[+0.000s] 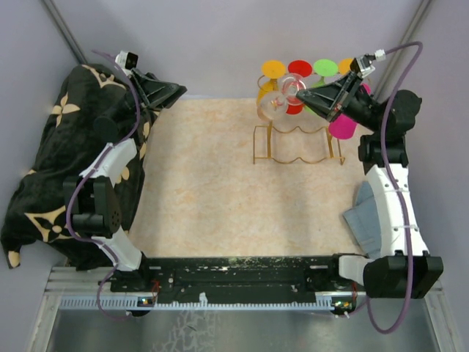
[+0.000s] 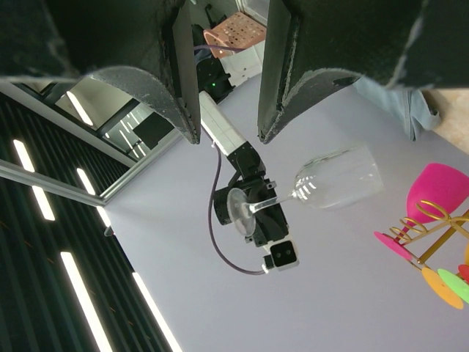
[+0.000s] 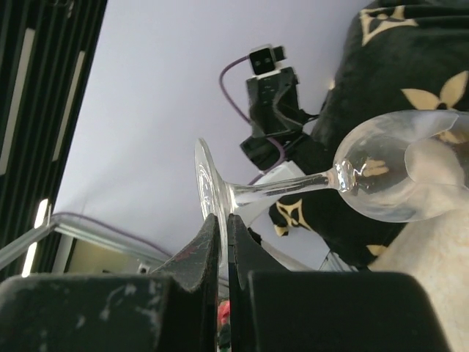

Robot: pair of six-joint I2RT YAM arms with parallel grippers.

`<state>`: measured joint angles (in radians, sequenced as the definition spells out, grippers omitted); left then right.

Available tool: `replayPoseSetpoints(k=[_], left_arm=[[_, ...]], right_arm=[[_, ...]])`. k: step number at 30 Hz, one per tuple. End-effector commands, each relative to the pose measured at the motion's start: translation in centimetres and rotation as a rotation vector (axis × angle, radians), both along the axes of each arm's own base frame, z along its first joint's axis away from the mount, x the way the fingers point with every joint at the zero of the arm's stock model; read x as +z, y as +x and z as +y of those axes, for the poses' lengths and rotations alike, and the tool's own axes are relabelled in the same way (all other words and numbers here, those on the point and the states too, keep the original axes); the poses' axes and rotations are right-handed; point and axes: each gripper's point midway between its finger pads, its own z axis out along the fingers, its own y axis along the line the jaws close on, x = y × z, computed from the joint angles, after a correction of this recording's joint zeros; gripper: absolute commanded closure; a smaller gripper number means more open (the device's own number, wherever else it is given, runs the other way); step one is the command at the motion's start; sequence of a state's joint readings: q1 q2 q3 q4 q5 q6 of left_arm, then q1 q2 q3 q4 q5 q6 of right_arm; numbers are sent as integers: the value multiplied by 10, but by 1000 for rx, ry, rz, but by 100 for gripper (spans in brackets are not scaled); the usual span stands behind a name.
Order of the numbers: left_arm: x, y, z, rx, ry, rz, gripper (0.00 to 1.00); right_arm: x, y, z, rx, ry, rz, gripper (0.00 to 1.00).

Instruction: Place the wine glass upside down on the wine glass rack

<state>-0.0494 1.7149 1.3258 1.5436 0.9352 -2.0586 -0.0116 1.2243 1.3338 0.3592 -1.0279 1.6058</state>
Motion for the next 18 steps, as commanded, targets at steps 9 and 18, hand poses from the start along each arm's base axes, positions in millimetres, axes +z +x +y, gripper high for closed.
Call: replayPoseSetpoints(k=[9,18], left_arm=[[8,-38,3,-11,-1,-243,57],[8,-39,3,-13,1,-241,57]], right_arm=[[-59,27,-52,-296,-93,148,100],[-69,45,-83,-438,-140,198,100]])
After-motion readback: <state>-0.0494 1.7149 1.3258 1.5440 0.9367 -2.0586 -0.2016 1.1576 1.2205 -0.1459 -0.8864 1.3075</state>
